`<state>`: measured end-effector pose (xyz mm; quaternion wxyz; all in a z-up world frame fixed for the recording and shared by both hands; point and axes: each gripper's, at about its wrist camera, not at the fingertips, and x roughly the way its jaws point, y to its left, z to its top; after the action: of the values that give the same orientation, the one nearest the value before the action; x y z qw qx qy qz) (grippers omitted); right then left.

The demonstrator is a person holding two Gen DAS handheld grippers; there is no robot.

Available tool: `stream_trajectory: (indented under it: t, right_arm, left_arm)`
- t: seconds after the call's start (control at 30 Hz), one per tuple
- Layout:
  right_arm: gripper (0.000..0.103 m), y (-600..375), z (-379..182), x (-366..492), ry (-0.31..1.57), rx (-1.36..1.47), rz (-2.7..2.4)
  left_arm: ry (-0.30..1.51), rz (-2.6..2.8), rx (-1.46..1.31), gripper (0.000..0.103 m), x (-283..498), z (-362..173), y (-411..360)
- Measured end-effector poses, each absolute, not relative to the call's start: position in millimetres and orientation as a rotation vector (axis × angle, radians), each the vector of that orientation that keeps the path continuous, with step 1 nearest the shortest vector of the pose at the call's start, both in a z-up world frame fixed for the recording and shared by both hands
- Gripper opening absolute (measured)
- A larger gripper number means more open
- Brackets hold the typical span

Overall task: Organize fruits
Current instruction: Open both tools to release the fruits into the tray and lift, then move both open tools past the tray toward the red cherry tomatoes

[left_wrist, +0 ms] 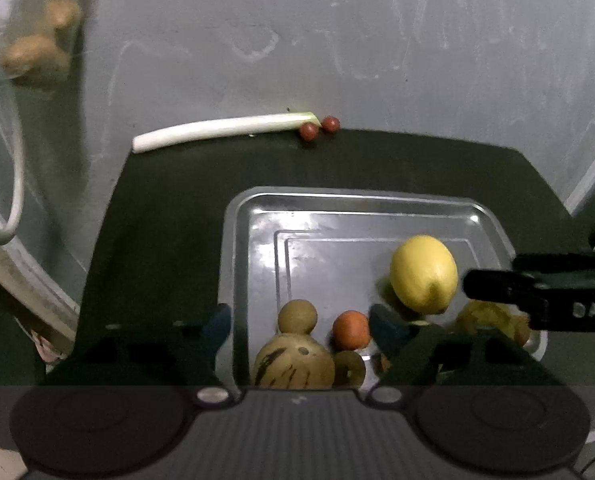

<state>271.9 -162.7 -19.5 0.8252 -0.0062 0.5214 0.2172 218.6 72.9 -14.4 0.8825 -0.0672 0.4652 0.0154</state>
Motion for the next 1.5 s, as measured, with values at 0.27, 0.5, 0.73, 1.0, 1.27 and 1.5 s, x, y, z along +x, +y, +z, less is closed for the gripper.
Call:
stream_trajectory:
  t: [0.27, 0.5, 0.73, 1.0, 1.27, 1.5]
  right_arm:
    - [0.102, -173.8, 8.0, 225.3, 1.09, -0.022, 0.394]
    - [0.102, -178.8, 10.2, 206.3, 1.143, -0.005, 0.39]
    - [0.102, -175.5, -0.8, 201.3, 1.249, -0.036, 0.372]
    - [0.102, -169.5, -14.8, 206.0, 1.34, -0.106, 0.363]
    - [0.102, -175.7, -27.7, 220.2, 1.389, -0.136, 0.351]
    - [0.102, -195.8, -36.4, 246.1, 1.407, -0.153, 0.334]
  left_arm:
    - [0.95, 0.032, -0.217, 0.102, 188.6, 1.0, 86.7]
    - [0.97, -0.048, -0.207, 0.102, 158.3, -1.1, 86.4]
    - [1.041, -0.081, -0.163, 0.102, 140.4, -14.3, 80.7]
    - [1.08, -0.063, -0.175, 0.102, 138.9, -20.9, 85.4]
    - [1.084, -0.047, -0.174, 0.102, 149.2, -20.8, 86.6]
    - [1.095, -0.024, -0.169, 0.102, 170.5, -21.0, 82.9]
